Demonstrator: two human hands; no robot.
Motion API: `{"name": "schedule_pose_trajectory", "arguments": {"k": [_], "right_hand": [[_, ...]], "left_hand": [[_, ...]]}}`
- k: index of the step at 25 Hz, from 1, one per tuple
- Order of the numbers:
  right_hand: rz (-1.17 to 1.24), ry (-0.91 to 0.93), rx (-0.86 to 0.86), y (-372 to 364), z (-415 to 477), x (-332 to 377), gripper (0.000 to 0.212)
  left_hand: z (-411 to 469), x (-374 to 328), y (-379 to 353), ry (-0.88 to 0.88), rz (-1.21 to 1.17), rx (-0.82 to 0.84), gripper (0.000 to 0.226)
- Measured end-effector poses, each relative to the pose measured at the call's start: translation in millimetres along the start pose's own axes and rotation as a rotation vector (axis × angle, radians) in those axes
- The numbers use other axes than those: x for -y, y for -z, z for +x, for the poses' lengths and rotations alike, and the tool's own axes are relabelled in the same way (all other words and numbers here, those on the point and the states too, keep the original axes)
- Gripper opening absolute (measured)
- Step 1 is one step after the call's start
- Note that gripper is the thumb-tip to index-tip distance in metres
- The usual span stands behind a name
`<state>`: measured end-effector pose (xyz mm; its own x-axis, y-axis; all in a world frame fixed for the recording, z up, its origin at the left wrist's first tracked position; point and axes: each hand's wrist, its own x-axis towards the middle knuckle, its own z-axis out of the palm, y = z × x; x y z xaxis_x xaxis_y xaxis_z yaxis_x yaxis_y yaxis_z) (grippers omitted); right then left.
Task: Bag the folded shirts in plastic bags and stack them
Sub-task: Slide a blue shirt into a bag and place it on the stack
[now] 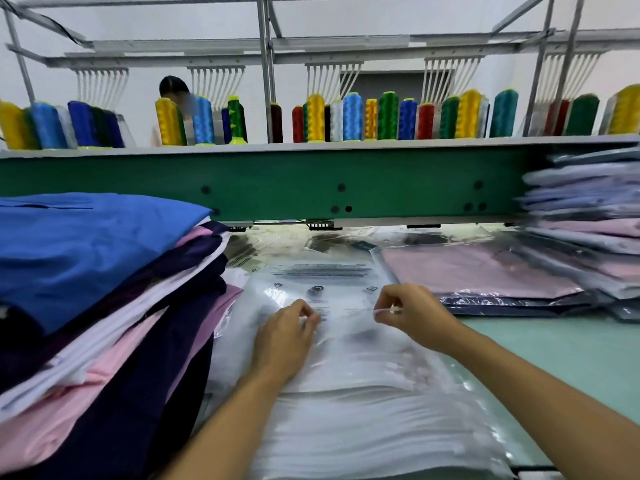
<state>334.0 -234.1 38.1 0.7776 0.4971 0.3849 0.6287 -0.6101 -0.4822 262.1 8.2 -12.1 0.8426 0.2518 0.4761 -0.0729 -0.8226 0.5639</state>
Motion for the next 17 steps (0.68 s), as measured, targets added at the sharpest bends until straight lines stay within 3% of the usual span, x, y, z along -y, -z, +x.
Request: {"name": "schedule_pose_trajectory", "arguments": {"k": [4, 7, 13, 17], "right_hand": [[0.111, 0.051, -0.056, 10.8, -6.0, 10.2, 0.023], [0.119, 0.129, -0.062, 17.6, -10.6, 18.9, 0.028], [0.172, 0.209, -0.047, 12.9, -16.6, 37.5, 0.038], [0.135, 0.181, -0.052, 11.7, -16.6, 39.4, 0.036]], "left_hand": [[-18.2, -35.4, 9.0, -0.334, 0.067, -0.069, 0.044], [-26.4, -52.7, 8.1, -0.468, 0.179, -0.068, 0.034], [-35.3, -76.9, 5.2, -0.539, 0.214, -0.209, 0.026], [-34.5, -77.0, 5.7, -0.471, 0.26, -0.186, 0.021]]}}
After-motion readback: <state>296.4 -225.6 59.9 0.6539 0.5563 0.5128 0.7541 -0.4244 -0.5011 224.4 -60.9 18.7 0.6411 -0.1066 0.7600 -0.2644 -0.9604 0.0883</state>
